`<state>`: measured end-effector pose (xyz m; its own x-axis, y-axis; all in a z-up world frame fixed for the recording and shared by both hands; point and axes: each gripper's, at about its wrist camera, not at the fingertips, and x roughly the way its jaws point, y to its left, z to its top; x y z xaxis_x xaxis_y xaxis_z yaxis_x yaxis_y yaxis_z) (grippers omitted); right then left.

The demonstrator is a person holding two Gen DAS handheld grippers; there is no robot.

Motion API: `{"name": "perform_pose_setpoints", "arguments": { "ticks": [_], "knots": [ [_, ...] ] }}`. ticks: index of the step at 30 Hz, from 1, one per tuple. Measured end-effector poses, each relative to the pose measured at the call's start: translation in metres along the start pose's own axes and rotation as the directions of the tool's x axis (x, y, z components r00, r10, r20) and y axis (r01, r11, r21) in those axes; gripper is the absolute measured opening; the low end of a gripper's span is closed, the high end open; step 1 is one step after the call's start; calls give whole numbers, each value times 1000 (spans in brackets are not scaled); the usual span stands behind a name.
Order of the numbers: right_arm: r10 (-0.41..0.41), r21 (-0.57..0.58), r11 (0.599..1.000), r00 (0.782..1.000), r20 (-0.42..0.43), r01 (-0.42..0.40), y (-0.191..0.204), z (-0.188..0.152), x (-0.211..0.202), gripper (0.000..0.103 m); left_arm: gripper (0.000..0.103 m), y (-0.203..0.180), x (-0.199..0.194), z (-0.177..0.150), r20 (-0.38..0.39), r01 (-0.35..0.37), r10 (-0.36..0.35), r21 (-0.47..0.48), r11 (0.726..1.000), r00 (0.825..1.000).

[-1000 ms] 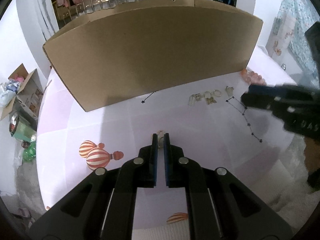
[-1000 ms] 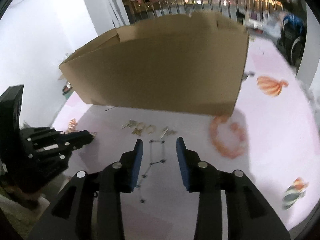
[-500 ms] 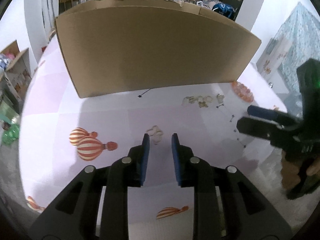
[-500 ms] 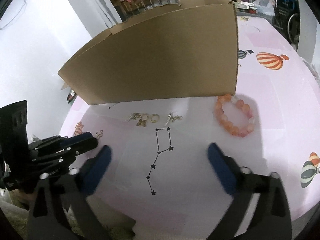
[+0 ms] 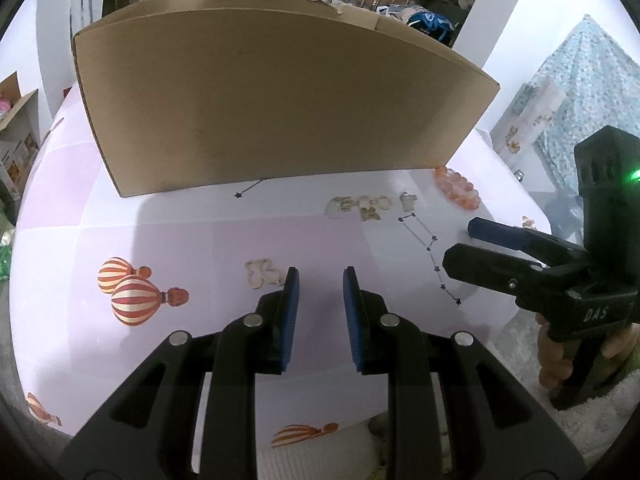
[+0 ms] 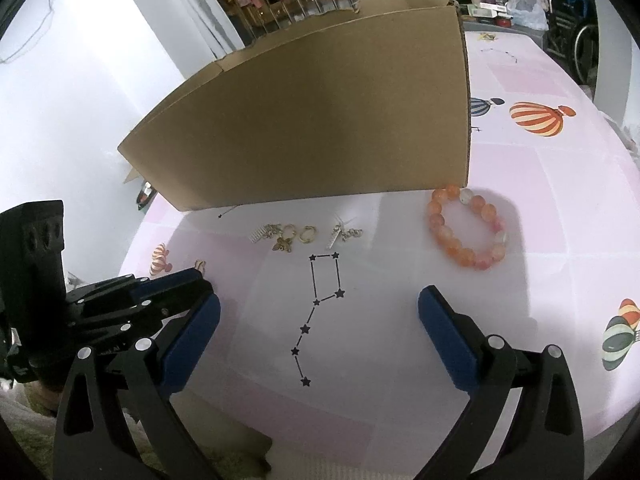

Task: Organize jewelry
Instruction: 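Position the left gripper over the gold clover charm while the right gripper moves to the silver charms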

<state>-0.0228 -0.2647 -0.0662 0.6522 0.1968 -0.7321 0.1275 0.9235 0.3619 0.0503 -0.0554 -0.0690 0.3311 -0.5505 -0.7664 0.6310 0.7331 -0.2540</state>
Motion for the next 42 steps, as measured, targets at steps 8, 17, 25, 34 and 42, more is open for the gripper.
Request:
{"name": "perform_pose_setpoints", "arguments": {
  "ticks": [8, 17, 25, 34, 42],
  "knots": [
    [-28, -28, 999, 1000, -11, 28, 5, 1, 2, 97, 25, 0, -8, 2, 55, -114, 109, 103, 988, 993],
    [25, 10, 1000, 1000, -5, -25, -2, 2, 0, 97, 26, 3, 0, -1, 28, -148, 146, 274, 950, 989],
    [17, 6, 1000, 1000, -10, -17, -1, 3, -1, 97, 19, 10, 6, 7, -1, -80, 84, 312, 947, 996],
    [2, -5, 1000, 1000, -13, -2, 3, 3, 2, 97, 18, 10, 6, 7, 3, -80, 83, 316, 946, 997],
    [-3, -13, 1000, 1000, -12, 3, 3, 3, 3, 97, 18, 10, 2, 2, 33, -102, 97, 252, 962, 995]
  ]
}}
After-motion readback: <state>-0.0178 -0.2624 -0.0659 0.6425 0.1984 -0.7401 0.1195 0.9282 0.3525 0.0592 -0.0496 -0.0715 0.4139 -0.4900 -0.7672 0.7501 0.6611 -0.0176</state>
